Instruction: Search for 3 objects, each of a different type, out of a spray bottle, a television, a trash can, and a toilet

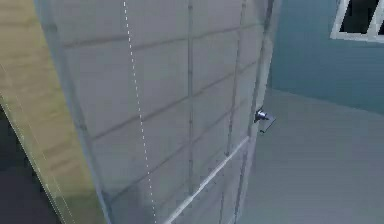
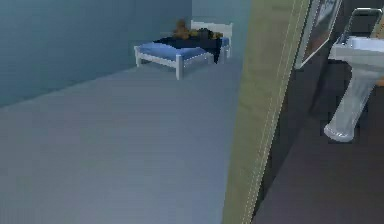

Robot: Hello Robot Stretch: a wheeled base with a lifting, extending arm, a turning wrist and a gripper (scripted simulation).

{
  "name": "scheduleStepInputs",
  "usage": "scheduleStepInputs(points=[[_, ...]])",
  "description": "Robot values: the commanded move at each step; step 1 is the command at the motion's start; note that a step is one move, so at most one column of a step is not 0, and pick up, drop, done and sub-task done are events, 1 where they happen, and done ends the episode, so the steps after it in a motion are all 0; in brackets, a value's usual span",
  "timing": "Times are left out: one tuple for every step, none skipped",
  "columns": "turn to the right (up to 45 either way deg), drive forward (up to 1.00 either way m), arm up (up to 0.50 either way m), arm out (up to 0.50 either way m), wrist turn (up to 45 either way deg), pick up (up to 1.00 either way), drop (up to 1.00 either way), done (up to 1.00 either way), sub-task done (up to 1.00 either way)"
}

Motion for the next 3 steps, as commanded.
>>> scheduleStepInputs(points=[[45.0,0.0,0.0,0.0,0.0,0.0,0.0,0.0,0.0],[30.0,0.0,0.0,0.0,0.0,0.0,0.0,0.0,0.0],[0.0,0.65,0.0,0.0,0.0,0.0,0.0,0.0,0.0]])
